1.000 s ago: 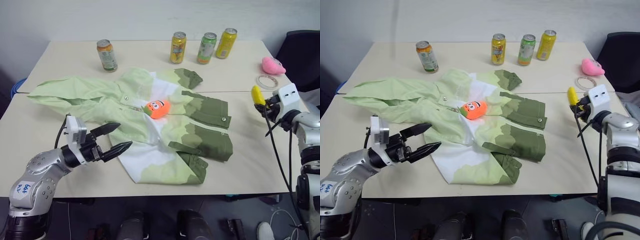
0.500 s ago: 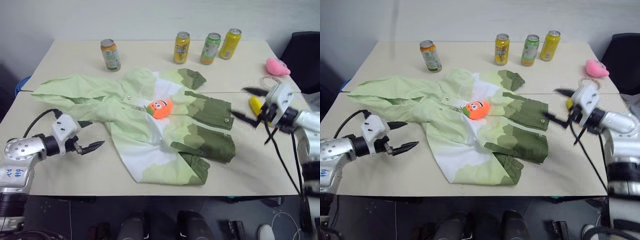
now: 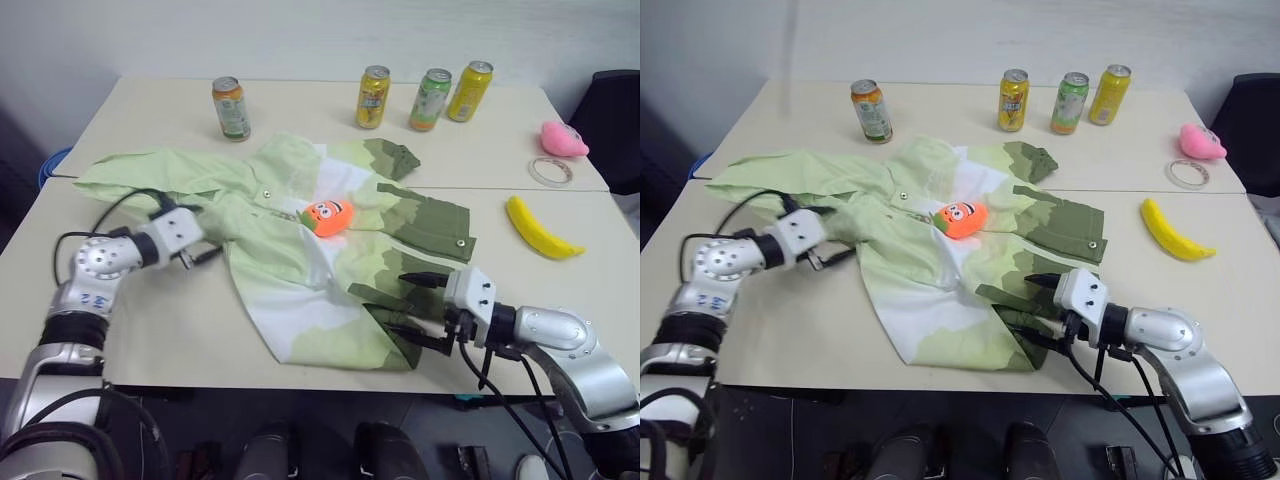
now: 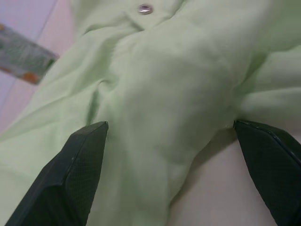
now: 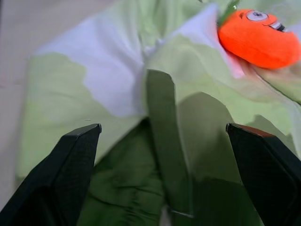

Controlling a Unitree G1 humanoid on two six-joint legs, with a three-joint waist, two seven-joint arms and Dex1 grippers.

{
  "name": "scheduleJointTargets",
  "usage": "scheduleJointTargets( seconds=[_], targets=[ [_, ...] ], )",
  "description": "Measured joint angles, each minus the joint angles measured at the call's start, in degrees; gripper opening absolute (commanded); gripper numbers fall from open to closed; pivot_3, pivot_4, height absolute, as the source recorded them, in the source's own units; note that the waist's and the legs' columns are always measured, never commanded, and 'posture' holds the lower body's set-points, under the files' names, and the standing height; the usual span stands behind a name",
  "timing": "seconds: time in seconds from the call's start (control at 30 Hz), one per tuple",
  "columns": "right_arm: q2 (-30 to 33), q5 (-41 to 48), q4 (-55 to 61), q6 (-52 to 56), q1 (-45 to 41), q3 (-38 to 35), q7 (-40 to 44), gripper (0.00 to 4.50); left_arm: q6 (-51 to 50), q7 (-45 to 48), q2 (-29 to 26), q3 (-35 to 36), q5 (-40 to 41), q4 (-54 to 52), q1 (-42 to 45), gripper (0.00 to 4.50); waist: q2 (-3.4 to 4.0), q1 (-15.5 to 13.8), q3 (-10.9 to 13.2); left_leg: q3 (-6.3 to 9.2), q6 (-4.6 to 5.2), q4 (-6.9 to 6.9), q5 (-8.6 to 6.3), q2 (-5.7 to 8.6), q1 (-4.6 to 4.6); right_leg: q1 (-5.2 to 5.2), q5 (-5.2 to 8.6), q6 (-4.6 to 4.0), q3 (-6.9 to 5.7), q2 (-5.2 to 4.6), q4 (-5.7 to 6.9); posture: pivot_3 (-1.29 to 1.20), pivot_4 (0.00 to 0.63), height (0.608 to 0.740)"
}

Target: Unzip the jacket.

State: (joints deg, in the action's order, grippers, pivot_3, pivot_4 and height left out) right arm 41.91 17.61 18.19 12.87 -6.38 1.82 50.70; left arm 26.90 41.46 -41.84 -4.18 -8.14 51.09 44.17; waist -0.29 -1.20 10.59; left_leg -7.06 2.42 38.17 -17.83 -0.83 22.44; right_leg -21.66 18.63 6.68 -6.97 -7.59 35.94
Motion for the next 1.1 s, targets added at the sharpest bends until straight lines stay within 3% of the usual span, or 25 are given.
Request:
scheduleJointTargets(
  seconds=[0.13,0.37,0.53,0.57,0.6,0.77,0.93,1.1],
  targets=[
    [-2.1,-2.7,-3.0,-0.3,-1.8,0.4,-2.2,4.46,1.6,-1.6,1.9,-3.4,-3.7,9.1,7.6,4.5,-0.03,-0.5,0.0,0.07,0.21,0.12,0.11,0.15,0.0,0.18,-0.02,0.05,-0.12,-0.12,0.0,0.0,0.15,0.74],
    [-4.7,-4.2,-7.2,-1.8,-3.3,0.6,-2.5,2.04,-1.1,-1.9,6.0,-4.5,-5.7,18.3,14.3,2.21,-0.1,-0.1,-0.1,0.05,0.25,0.11,0.18,0.16,0.0,0.13,-0.07,0.13,-0.09,-0.15,0.05,0.0,0.15,0.74],
    [-4.1,-3.2,-7.3,-5.3,-1.2,0.3,1.8,0.32,-2.3,10.6,4.4,-3.0,-2.2,16.2,12.4,0.63,-0.09,0.2,-0.1,0.03,0.21,0.06,0.12,0.14,-0.01,0.12,-0.07,0.12,-0.18,-0.1,0.0,0.0,0.15,0.74],
    [-3.6,-1.9,-7.2,-6.2,-0.1,0.0,4.0,0.0,-3.9,15.8,3.5,-2.0,0.1,13.6,10.4,0.27,-0.09,0.4,-0.1,0.01,0.22,0.06,0.1,0.15,-0.01,0.12,-0.06,0.12,-0.19,-0.1,-0.01,0.0,0.15,0.74],
    [-3.0,-0.6,-7.1,-6.7,0.9,-0.4,5.7,0.0,-5.8,20.2,2.6,-1.1,2.4,10.2,8.0,0.02,-0.09,0.7,-0.1,0.01,0.23,0.05,0.09,0.15,-0.01,0.13,-0.06,0.12,-0.2,-0.11,-0.03,0.0,0.15,0.74],
    [2.2,8.1,-5.9,-6.3,8.9,-6.5,15.1,0.0,-21.2,36.2,-3.4,3.2,16.7,-19.0,-13.4,0.02,-0.06,2.0,-0.1,0.1,0.23,0.05,-0.03,0.05,-0.13,0.25,-0.06,0.11,-0.06,-0.15,-0.05,0.0,0.15,0.74],
    [7.5,11.0,-8.0,-7.0,12.3,-11.6,21.9,0.0,-41.6,36.9,-11.8,8.9,26.8,-51.4,-38.9,0.02,-0.04,2.9,0.0,0.22,0.15,0.01,-0.1,-0.03,-0.25,0.45,-0.01,0.03,0.35,-0.54,-0.24,0.0,0.15,0.74],
    [8.9,9.6,-15.8,-10.0,11.8,-13.9,23.6,0.0,-55.1,29.6,-10.4,19.1,35.9,-72.8,-57.9,0.02,-0.04,2.5,0.0,0.32,0.14,0.01,-0.11,0.01,-0.28,0.53,0.0,0.0,0.35,-0.7,-0.4,0.0,0.15,0.74]
  ],
)
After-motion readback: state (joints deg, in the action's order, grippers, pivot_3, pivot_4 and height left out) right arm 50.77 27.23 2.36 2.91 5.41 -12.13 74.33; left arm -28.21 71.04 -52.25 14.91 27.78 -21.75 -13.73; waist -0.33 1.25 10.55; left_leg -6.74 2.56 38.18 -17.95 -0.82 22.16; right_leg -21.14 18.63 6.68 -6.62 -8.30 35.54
